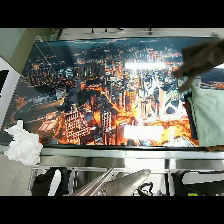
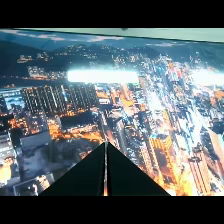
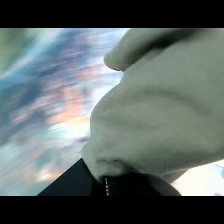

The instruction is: Fold the shirts.

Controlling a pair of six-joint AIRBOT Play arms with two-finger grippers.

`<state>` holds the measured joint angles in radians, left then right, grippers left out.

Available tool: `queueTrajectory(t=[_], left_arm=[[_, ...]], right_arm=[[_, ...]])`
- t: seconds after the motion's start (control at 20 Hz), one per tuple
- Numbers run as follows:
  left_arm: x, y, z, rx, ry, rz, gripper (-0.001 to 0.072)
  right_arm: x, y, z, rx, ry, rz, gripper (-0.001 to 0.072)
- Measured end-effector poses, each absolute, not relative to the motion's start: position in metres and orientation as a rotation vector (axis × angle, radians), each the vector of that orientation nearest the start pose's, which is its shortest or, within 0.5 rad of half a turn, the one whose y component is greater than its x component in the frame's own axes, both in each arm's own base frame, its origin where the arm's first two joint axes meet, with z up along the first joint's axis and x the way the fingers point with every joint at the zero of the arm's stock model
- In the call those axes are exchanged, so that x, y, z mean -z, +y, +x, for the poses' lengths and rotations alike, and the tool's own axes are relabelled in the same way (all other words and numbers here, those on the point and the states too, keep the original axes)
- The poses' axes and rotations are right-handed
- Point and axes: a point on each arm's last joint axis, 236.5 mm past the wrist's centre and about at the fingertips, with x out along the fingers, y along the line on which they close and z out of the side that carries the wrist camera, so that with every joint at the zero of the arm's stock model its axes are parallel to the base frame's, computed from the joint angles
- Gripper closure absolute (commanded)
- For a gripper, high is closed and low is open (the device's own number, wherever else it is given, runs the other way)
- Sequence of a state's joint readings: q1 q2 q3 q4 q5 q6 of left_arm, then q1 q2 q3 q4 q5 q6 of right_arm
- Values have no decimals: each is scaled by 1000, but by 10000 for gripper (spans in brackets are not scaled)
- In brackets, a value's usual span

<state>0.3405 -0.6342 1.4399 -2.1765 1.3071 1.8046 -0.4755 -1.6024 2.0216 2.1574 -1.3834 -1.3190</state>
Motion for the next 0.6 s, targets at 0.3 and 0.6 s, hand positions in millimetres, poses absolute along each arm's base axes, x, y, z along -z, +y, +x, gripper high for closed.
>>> queueTrajectory(t=[0.3, 0.6], left_arm=[[-352, -44, 267, 249, 406, -160, 693], [-349, -43, 271, 247, 418, -174, 693]], right_arm=[[-148, -205, 410, 474, 1032, 855, 700], [-142, -213, 335, 690, 1182, 860, 699]])
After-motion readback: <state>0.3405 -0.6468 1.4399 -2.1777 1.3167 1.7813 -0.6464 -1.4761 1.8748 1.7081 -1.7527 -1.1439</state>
